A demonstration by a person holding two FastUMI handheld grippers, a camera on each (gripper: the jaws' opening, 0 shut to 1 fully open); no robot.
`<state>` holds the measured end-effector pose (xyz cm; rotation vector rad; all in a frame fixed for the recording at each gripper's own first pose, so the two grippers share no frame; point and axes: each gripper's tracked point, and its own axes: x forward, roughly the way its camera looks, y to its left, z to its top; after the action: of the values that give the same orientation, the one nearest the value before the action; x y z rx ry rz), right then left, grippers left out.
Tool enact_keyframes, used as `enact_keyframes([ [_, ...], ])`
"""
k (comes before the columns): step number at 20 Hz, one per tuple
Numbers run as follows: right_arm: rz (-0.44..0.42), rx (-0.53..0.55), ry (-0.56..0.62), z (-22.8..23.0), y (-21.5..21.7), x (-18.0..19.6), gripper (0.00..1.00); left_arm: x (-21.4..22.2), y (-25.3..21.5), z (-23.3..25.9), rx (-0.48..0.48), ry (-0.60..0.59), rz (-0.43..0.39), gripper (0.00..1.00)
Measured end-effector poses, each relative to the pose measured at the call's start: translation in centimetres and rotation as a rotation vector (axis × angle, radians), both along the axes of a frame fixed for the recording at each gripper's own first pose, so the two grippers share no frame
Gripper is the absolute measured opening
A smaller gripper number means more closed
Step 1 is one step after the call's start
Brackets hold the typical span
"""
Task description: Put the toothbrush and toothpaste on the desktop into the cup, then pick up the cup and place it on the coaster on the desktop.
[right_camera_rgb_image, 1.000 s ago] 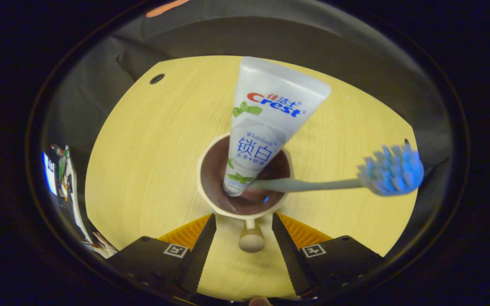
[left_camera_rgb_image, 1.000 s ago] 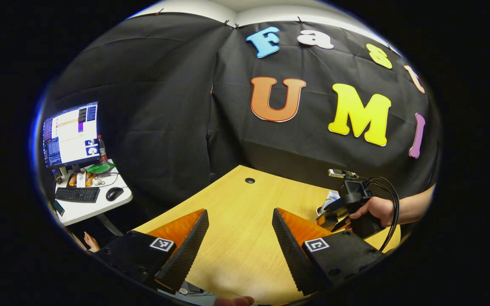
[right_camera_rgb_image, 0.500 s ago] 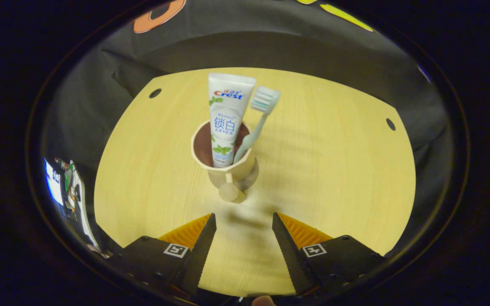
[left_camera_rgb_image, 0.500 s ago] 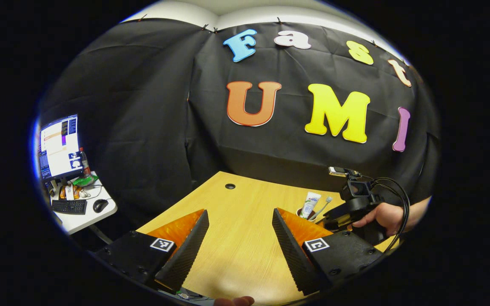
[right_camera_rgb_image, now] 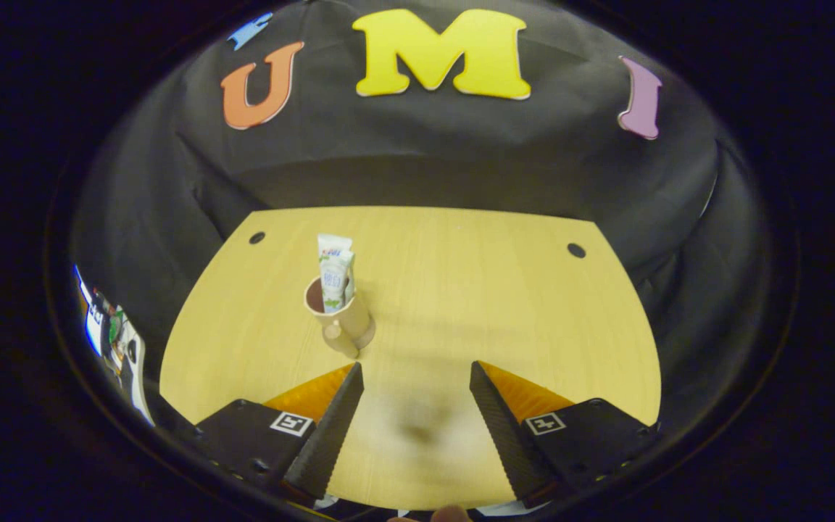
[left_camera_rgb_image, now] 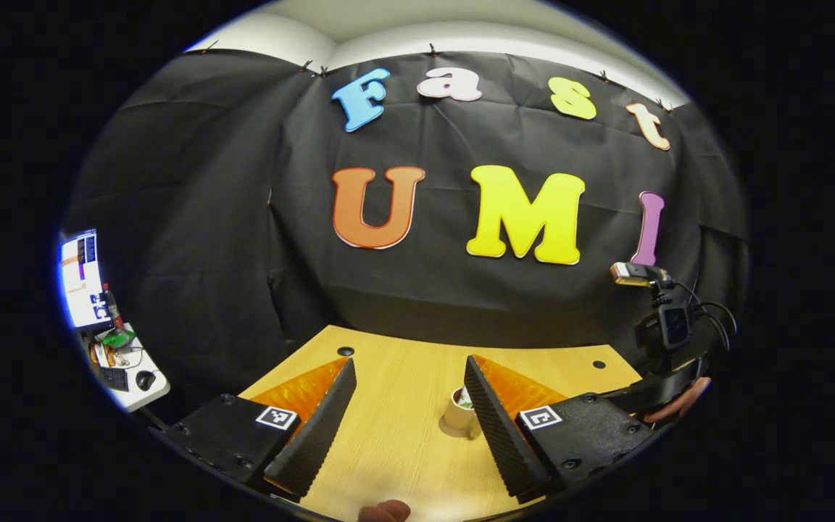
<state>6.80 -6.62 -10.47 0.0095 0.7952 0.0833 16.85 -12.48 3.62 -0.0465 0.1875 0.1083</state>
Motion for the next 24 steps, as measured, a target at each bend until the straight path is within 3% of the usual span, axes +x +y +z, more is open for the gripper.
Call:
enact_keyframes([
  [3, -0.021, -0.03, -0.156, 4.6, -2.8, 0.1, 0.92, 1.2, -2.2, 1.9, -0.002, -0.034, -0.037, 0.95],
  [4, -0.028, -0.043, -0.21, 6.2, -3.5, 0.3, 0.92, 1.6, -2.8, 2.7, 0.005, -0.047, -0.047, 1.0],
  [7, -0.053, -0.054, -0.363, 11.9, -5.0, 1.4, 0.92, 2.1, -3.7, 4.6, 0.028, -0.074, -0.062, 0.95],
  [8, -0.062, -0.051, -0.405, 13.6, -5.2, 1.6, 0.92, 2.6, -4.0, 5.2, 0.031, -0.077, -0.063, 1.0],
  [10, -0.073, -0.036, -0.471, 16.3, -5.5, 1.7, 0.92, 3.0, -4.5, 6.2, 0.023, -0.086, -0.064, 0.95],
  [19, -0.087, -0.012, -0.626, 21.8, -5.0, 2.3, 0.93, 4.2, -4.9, 9.7, 0.04, -0.125, -0.047, 0.95],
  [20, -0.085, -0.005, -0.637, 22.1, -4.7, 2.4, 0.93, 4.2, -4.7, 10.0, 0.042, -0.126, -0.036, 0.9],
  [21, -0.082, 0.003, -0.644, 22.4, -4.4, 2.5, 0.94, 4.3, -4.4, 10.4, 0.046, -0.132, -0.025, 0.95],
  [24, -0.065, 0.009, -0.662, 23.1, -3.4, 2.8, 0.93, 4.5, -3.7, 11.1, 0.048, -0.147, -0.008, 0.95],
])
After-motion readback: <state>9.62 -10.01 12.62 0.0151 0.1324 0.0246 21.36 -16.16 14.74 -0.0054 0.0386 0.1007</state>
